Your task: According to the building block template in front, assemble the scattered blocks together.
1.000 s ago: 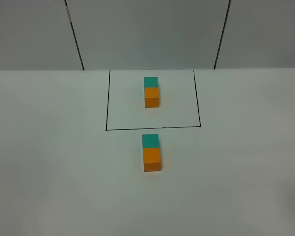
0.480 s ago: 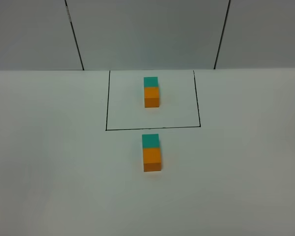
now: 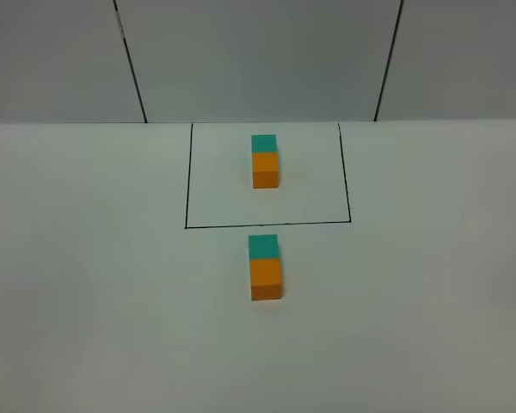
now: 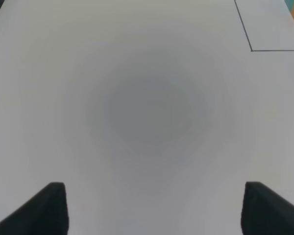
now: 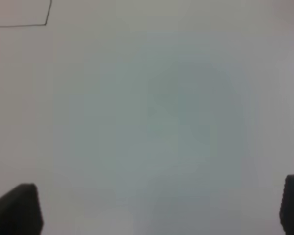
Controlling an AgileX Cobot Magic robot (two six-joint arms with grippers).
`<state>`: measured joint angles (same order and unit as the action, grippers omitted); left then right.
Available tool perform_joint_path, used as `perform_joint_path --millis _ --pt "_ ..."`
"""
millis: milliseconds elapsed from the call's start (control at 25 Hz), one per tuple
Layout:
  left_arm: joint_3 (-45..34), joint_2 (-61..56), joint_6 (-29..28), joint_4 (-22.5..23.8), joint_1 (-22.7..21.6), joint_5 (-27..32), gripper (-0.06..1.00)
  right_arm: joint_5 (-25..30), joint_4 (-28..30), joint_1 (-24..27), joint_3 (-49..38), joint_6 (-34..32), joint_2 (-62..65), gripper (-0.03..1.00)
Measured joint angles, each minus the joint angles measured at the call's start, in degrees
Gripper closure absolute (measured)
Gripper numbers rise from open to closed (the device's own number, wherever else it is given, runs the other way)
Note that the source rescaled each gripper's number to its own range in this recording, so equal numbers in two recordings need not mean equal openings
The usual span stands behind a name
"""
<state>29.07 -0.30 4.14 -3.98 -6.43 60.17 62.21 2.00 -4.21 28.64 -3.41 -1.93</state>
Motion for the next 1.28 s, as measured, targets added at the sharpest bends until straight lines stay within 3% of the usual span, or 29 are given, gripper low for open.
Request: perform_joint_path --millis 200,600,920,1280 --pt "0.0 0.0 0.0 0.0 0.0 0.0 0.32 -0.4 -1.6 0.0 0.0 2.9 1.2 -0.01" --pt "0.0 0.0 0.1 0.0 0.0 0.0 0.32 -0.5 0.0 0.0 0.0 3.8 1.2 0.22" --pt "0.0 0.0 0.1 0.0 0.0 0.0 0.32 -0.5 1.0 3.1 0.0 3.8 1.2 0.23" --pt "0.0 0.0 0.1 0.0 0.0 0.0 0.32 -0.6 1.0 3.3 0.0 3.8 1.2 0.23"
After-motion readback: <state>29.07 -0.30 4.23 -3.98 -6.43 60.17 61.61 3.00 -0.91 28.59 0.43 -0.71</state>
